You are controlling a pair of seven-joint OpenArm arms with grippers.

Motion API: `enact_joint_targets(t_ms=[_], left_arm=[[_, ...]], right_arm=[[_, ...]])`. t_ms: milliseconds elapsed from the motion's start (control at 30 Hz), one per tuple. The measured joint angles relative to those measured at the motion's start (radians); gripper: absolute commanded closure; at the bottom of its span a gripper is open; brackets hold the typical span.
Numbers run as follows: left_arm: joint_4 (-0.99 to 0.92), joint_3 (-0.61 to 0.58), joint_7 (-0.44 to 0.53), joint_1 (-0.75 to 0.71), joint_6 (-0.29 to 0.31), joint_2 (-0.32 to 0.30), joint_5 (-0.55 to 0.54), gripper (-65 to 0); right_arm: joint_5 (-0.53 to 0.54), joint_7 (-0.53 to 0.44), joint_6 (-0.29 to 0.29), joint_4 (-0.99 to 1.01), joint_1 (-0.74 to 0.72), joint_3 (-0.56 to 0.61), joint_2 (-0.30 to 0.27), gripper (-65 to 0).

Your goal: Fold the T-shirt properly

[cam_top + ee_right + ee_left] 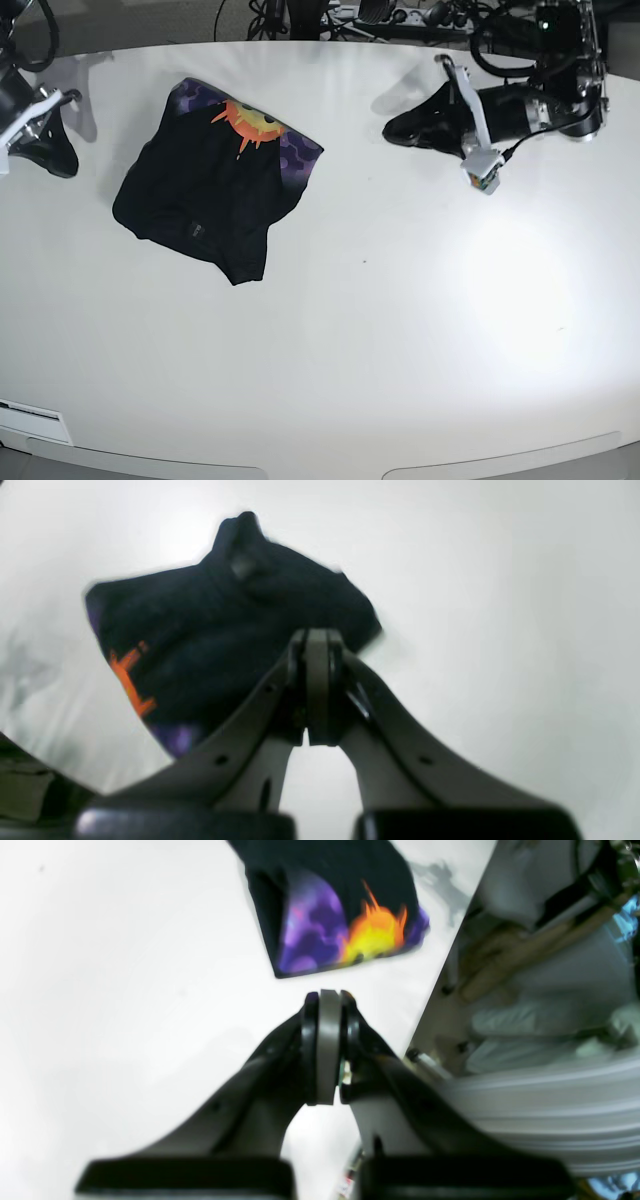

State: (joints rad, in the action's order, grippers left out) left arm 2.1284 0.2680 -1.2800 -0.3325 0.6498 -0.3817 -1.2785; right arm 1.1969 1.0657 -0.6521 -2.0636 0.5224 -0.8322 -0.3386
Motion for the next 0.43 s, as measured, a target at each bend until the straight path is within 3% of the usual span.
enact_joint_targets(t_ms=[100,233,333,433], left_arm=[[0.139,0.100,-0.004,-0.129,-0.007,-0.014,0.016,0.0],[0.219,0.209,0.047,-0.294,-0.041,-0.007,-0.006,0.0],[0.211,0.274,0.031,-0.428,-0.041,0.033,0.013,0.0],[0.213,0.322,0.026,-0.570,-0.020,0.095,-0.015,0.0]], right_arm=[[0.037,0.001,-0.039,-0.006,0.089,-0.089,0.048,0.0],[0.177,0.098,-0.040,-0.013,0.202,-0.171,0.096,0.0],[0.254,0.133,-0.041,-0.030,0.266,-0.189,0.137,0.0],[0.256,0.186,-0.041,-0.035,0.332,-0.187,0.169,0.0]])
